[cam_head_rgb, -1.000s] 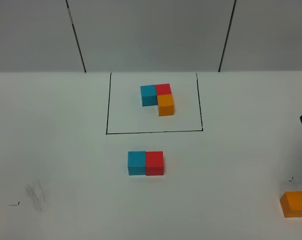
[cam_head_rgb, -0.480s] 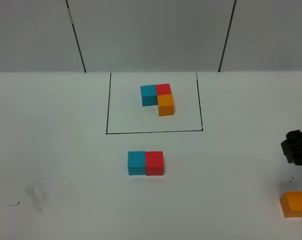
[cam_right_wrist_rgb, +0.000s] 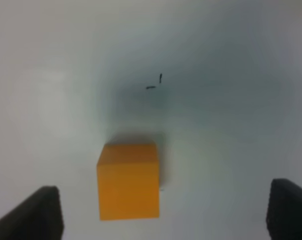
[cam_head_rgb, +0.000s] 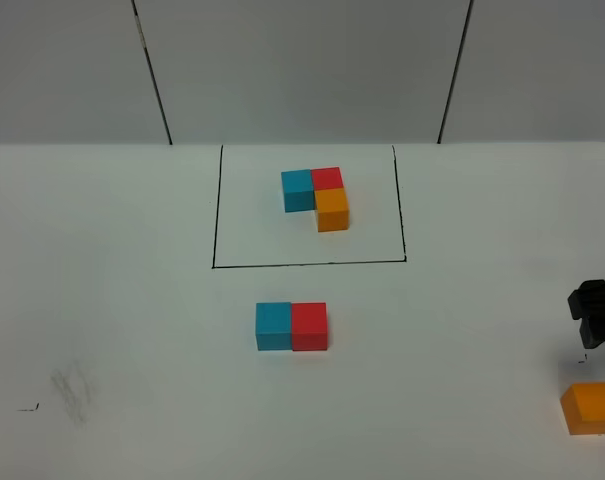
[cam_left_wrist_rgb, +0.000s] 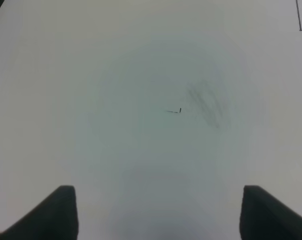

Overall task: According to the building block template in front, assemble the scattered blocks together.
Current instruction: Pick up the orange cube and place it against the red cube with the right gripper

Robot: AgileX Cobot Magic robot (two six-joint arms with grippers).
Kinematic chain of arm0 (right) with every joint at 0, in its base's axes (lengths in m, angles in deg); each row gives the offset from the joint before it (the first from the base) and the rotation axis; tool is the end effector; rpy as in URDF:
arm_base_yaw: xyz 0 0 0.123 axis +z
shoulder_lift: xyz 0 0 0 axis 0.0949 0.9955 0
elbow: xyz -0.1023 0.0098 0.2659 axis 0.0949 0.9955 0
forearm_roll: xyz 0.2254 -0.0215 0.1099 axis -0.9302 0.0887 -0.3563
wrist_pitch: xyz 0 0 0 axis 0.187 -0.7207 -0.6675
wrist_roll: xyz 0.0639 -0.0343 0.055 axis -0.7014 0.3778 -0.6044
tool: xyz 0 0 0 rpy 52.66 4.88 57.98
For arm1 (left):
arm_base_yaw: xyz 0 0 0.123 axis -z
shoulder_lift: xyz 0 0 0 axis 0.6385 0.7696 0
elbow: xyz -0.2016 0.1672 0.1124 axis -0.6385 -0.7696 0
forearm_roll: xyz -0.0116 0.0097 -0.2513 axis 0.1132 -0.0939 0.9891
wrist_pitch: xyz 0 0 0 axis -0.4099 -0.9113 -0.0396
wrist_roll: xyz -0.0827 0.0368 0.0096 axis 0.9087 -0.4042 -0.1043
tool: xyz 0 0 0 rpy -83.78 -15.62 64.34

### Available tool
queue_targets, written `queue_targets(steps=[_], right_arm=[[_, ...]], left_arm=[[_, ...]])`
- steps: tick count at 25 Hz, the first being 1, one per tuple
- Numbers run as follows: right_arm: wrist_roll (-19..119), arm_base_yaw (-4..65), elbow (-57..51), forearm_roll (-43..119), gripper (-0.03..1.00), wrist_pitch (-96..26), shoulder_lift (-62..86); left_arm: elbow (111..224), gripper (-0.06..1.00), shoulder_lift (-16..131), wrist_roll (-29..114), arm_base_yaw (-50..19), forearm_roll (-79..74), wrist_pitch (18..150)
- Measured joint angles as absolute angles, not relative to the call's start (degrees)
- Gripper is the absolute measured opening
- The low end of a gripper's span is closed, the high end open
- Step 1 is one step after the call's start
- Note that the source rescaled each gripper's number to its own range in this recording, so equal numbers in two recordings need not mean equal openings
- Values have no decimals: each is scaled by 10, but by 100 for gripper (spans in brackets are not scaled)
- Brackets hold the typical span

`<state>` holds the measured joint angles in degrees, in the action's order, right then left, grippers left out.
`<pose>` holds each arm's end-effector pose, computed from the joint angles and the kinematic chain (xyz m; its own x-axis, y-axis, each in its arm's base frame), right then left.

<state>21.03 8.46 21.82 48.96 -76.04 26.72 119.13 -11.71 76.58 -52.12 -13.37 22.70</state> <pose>0.2787 0.0106 0.2208 -0.9775 0.0144 -0.2106 0.0213 0.9993 -0.0305 -0.0021 -0.0037 0.2835 -0.5250 -0.1328 -0.8407 -0.1947 0.9803 -0.0333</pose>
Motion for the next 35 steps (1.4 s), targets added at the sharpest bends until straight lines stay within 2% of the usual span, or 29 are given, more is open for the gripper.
queue_targets(steps=[9,20,35], right_arm=[[199,83,236,471,68,-798,273],[193,83,308,469,68,-705,273],[195,83,310,459,68,-671,302]], left_arm=[[1191,61,-117,766,-521,-134,227],[1191,61,-117,766,-521,-134,227],[1191,61,-117,766,-521,-134,227]])
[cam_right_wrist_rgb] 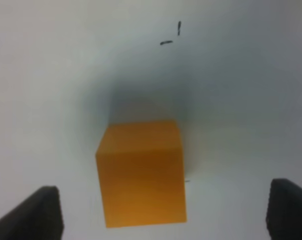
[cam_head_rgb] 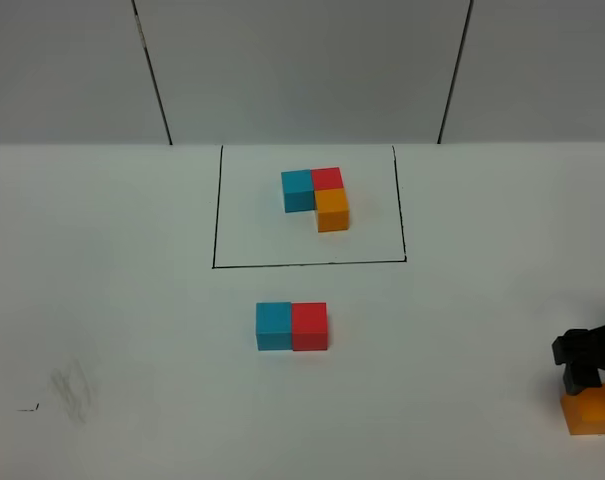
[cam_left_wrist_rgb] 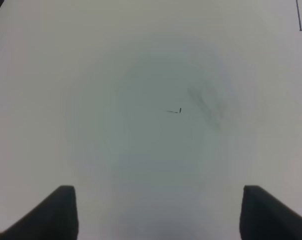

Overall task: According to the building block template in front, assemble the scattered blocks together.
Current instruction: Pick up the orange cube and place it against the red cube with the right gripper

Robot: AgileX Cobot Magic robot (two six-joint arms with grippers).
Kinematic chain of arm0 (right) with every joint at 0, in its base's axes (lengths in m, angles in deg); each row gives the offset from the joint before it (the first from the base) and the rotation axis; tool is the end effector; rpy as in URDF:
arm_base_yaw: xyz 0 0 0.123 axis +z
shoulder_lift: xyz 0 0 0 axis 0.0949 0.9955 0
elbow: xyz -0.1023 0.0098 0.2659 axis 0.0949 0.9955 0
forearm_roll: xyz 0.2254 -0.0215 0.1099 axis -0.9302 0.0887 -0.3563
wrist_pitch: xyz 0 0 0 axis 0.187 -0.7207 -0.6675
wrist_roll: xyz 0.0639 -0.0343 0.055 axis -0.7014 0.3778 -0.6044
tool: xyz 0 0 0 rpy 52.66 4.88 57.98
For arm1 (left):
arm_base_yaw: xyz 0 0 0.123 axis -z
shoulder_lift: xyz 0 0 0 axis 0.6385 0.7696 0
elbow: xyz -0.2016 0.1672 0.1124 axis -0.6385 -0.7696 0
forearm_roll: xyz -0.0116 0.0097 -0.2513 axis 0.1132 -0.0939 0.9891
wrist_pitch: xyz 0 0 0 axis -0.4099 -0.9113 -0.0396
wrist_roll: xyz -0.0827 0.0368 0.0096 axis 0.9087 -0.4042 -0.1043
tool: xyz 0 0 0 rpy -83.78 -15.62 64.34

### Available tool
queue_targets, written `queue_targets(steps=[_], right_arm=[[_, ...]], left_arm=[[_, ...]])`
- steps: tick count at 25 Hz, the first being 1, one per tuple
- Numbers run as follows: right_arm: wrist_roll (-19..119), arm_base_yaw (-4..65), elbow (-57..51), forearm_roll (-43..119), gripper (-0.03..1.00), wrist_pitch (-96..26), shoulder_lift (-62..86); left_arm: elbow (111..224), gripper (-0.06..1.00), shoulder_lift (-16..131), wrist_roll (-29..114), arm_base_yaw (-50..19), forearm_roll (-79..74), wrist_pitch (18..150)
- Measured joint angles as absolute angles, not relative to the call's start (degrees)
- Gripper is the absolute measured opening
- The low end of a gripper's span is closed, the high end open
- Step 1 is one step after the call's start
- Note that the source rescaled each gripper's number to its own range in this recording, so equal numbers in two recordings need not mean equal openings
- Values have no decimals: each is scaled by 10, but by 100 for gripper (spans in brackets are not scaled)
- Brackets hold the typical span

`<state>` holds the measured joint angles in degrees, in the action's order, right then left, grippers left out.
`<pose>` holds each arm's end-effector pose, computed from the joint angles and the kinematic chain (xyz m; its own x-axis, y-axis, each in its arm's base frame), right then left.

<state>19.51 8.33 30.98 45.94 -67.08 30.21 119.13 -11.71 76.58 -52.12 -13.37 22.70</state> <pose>0.2631 0.0130 0.1690 -0.9868 0.0755 -0.1433 0.0743 0.9971 0.0140 -0.0021 -0.0037 0.2835 -0.5250 -0.1328 -0.8407 -0.1947 0.9803 -0.0333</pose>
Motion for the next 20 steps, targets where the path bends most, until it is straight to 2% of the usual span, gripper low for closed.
queue_targets(steps=[20], right_arm=[[195,83,360,456,68,-600,319]], left_arm=[[1191,61,-117,766,-521,-134,227]])
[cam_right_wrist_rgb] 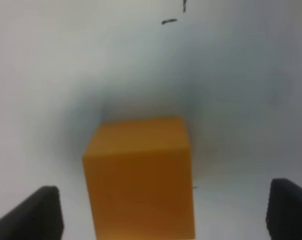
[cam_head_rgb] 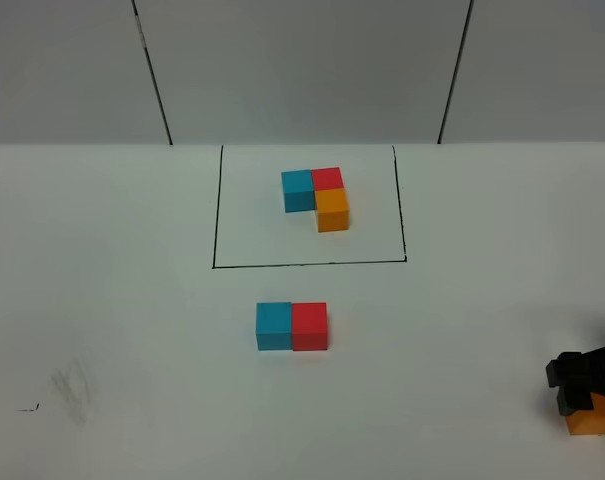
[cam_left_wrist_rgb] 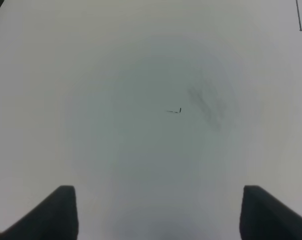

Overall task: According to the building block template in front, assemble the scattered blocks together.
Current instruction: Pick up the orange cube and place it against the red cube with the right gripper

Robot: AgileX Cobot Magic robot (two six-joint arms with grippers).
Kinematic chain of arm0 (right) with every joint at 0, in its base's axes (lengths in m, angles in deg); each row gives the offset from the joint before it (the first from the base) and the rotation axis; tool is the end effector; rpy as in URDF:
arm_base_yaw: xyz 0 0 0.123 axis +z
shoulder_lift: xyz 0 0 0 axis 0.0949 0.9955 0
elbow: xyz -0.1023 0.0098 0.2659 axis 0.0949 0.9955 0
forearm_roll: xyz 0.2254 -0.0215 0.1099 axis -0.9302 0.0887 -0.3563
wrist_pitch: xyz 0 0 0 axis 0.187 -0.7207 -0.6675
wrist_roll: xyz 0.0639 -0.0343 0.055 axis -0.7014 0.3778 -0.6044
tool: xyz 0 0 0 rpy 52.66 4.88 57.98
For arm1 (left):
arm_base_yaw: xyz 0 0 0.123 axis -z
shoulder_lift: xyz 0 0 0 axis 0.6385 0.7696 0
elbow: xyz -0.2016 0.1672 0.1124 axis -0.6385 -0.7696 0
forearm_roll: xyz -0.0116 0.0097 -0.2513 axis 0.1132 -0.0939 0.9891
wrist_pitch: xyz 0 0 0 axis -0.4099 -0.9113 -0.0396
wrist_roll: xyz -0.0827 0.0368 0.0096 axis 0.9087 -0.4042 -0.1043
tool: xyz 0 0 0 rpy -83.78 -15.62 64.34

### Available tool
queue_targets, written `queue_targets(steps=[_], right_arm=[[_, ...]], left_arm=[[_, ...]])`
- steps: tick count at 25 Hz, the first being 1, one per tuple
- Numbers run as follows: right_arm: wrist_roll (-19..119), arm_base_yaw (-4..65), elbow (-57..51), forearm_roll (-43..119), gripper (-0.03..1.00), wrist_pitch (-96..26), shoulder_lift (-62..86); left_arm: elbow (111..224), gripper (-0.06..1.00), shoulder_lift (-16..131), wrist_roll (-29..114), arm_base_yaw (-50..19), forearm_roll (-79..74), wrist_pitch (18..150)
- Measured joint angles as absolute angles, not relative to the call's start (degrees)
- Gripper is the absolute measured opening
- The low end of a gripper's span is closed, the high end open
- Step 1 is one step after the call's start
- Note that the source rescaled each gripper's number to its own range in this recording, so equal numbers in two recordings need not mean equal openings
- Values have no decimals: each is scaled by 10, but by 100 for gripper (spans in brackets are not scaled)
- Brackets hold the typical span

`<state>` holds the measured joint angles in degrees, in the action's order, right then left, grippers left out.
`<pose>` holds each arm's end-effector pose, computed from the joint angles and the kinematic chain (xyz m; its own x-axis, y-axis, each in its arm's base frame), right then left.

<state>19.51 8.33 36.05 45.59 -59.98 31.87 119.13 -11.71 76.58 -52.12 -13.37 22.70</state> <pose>0.2533 0.0128 0.1446 -0.9856 0.0801 -0.1490 0.0781 0.9968 0.0195 -0.0021 -0.0037 0.2835 -0.5250 -0.1328 -0.8407 -0.1947 0.9803 -0.0333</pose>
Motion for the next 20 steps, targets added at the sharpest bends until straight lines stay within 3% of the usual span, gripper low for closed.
queue_targets(steps=[20], right_arm=[[214,83,360,446,68,-579,354]], left_arm=[[1191,61,-117,766,-521,-134,227]])
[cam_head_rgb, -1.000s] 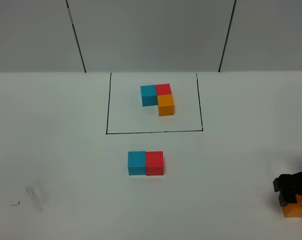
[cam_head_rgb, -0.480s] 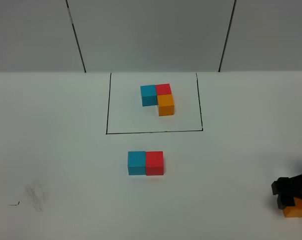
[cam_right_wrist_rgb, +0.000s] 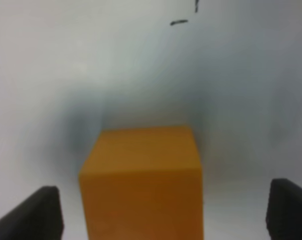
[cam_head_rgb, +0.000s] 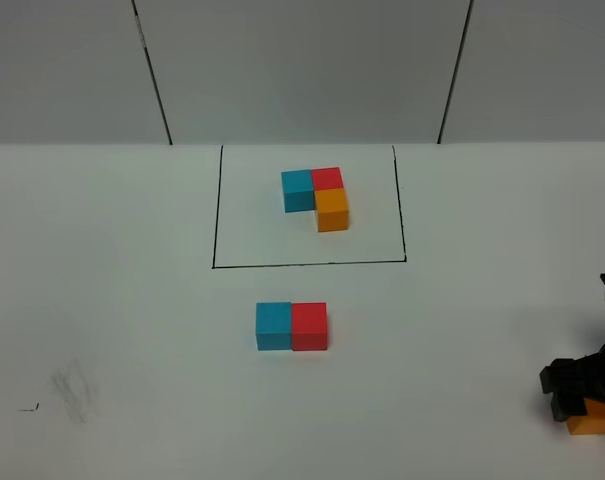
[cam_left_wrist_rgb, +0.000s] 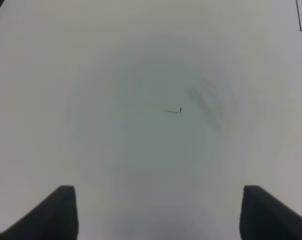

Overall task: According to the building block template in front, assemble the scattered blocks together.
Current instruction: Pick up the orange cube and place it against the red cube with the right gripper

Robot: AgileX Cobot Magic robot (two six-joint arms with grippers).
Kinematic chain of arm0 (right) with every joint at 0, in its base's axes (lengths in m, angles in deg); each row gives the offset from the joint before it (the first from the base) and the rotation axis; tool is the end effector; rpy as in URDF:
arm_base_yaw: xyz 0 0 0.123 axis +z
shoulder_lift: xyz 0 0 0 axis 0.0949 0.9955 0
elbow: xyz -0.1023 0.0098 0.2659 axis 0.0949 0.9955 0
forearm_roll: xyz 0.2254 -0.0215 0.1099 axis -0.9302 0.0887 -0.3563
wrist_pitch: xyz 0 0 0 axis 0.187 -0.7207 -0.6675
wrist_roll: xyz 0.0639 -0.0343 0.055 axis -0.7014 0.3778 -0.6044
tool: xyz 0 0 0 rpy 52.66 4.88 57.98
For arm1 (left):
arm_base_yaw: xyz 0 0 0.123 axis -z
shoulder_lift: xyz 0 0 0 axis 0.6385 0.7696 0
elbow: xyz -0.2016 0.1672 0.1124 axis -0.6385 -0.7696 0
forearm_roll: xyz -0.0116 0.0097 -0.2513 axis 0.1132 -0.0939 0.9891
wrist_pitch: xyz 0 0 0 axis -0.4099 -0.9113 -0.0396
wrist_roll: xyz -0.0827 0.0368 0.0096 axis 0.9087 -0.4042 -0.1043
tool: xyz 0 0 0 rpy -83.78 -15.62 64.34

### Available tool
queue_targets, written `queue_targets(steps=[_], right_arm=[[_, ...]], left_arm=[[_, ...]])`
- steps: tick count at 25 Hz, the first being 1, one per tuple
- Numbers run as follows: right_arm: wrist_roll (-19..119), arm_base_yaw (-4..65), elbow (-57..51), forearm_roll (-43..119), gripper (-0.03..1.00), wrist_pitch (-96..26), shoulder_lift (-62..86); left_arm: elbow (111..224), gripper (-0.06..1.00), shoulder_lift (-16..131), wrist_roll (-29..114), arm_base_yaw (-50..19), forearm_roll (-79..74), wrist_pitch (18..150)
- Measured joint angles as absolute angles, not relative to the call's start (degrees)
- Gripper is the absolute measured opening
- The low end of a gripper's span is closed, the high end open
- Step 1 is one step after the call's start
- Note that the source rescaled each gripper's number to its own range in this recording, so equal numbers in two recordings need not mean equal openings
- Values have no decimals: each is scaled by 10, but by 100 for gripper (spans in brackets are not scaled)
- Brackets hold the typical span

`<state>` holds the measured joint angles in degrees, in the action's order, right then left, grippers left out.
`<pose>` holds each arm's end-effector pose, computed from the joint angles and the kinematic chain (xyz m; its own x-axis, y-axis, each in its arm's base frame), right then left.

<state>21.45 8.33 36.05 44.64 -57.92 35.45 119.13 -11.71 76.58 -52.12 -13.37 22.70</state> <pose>0.2574 0.0139 0.1290 -0.9907 0.0602 -0.1224 0.0578 0.9981 0.0224 -0.0021 -0.0037 0.2835 -0.5250 -0.1328 -0.8407 -0.1947 0.9803 -0.0333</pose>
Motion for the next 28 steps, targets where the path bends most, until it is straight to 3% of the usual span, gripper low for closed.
queue_targets(steps=[9,14,22,28], right_arm=[[219,83,362,445,66,-570,365],[219,83,362,445,46,-566,365],[219,83,362,438,0,-562,365],[219,83,362,429,0,-551,365]], left_arm=[[1191,61,-117,766,-521,-134,227],[1191,61,-117,766,-521,-134,227],[1191,61,-117,766,-521,-134,227],[1191,61,-117,766,-521,-134,227]])
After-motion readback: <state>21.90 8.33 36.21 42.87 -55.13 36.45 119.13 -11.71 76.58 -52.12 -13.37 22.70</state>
